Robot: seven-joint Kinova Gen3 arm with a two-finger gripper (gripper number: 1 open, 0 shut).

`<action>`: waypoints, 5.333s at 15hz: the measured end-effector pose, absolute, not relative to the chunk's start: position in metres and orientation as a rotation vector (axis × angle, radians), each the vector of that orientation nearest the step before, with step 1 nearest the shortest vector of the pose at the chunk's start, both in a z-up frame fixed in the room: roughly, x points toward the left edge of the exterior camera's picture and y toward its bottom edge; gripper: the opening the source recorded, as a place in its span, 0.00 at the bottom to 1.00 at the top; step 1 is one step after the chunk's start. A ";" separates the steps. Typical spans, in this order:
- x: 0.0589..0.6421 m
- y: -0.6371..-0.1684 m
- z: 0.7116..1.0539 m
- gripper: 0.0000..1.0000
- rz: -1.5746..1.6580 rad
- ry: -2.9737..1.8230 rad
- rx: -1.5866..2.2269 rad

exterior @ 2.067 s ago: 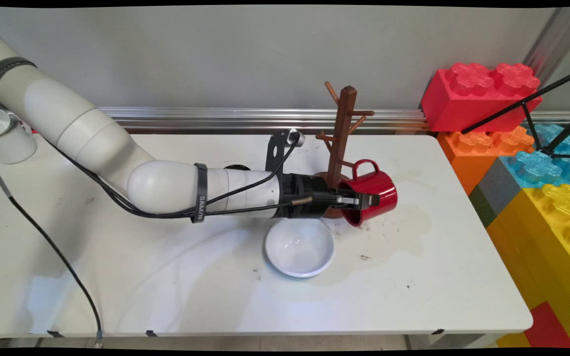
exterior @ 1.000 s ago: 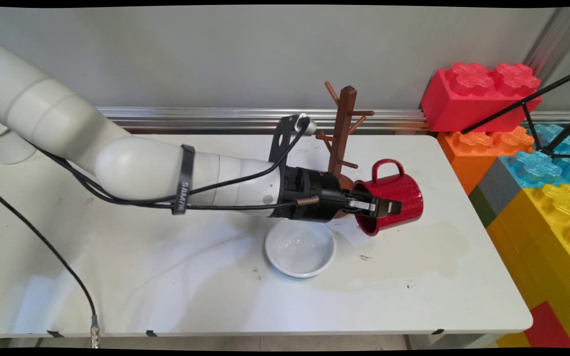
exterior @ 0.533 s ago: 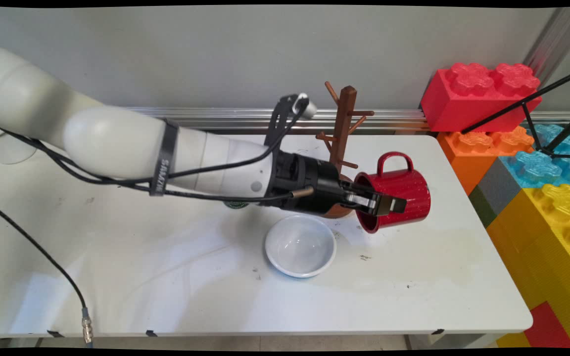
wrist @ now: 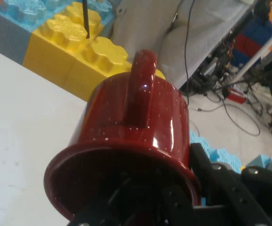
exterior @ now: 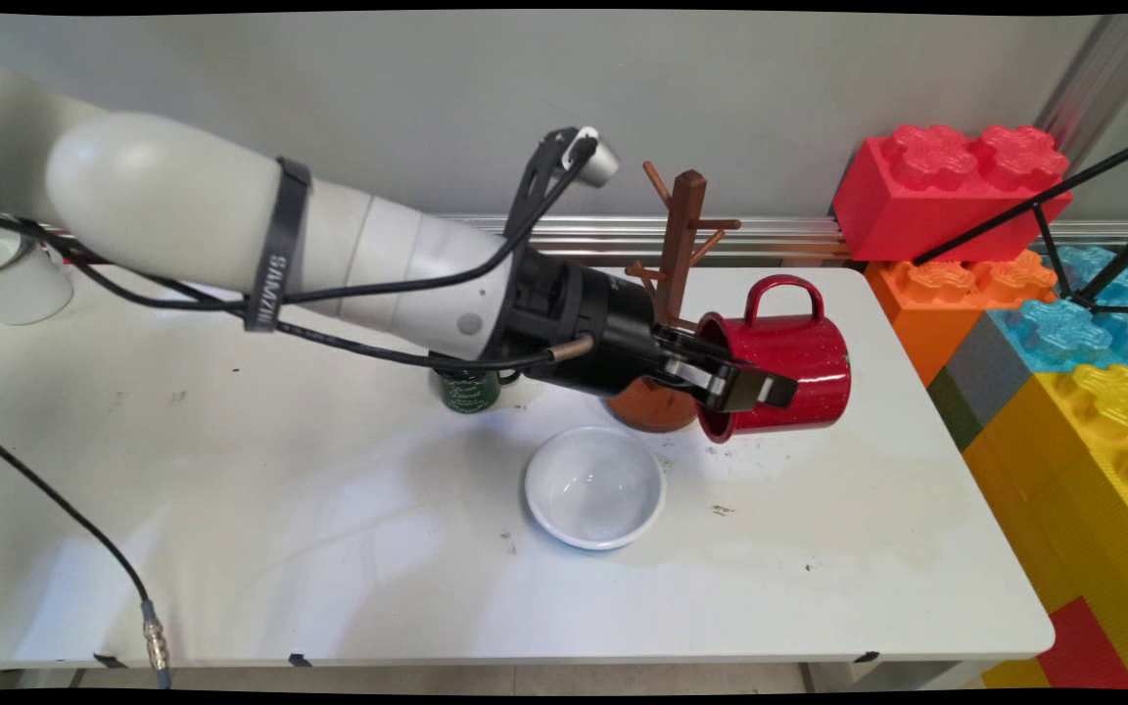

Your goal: Place the picked object on the table

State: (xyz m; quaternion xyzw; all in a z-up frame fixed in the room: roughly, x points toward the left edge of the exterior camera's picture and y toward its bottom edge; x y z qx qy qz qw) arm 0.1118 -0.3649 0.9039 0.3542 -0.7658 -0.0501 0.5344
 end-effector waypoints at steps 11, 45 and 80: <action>0.127 -0.371 0.949 0.00 -0.073 -2.067 0.632; 0.167 -0.380 0.992 0.00 0.136 -2.911 0.524; 0.127 -0.397 0.851 0.00 0.134 -3.128 0.883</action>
